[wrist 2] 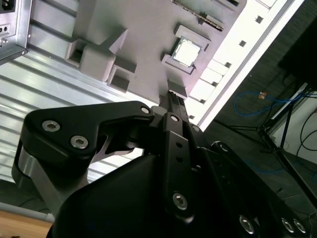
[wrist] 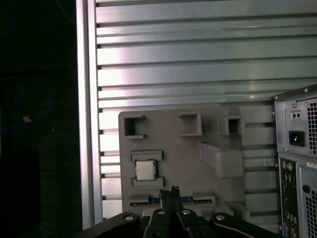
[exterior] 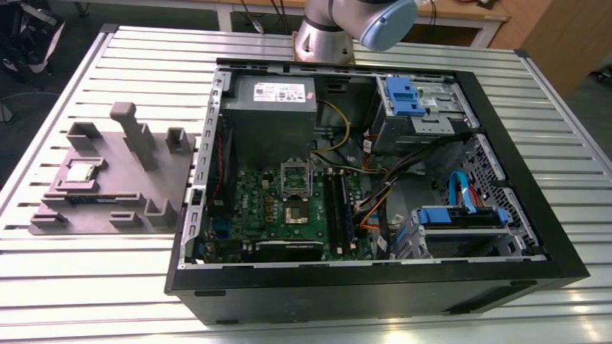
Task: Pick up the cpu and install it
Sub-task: 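Reach for the cpu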
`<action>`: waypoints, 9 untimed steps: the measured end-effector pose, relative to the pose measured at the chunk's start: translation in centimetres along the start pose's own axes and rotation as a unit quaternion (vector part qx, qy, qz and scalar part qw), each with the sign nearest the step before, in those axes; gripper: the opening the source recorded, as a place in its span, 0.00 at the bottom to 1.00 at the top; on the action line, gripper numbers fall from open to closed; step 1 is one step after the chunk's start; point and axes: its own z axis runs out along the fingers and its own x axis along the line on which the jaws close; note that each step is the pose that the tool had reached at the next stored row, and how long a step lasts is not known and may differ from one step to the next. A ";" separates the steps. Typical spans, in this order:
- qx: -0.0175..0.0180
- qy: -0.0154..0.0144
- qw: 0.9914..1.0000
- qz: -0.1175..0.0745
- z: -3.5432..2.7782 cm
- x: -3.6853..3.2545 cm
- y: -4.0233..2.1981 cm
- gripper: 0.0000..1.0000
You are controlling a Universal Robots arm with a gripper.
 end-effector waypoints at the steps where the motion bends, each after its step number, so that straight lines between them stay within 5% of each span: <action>1: 0.000 0.000 1.000 0.000 0.00 0.00 0.00 0.10; 9: 0.000 0.000 1.000 0.000 0.00 0.01 0.00 0.10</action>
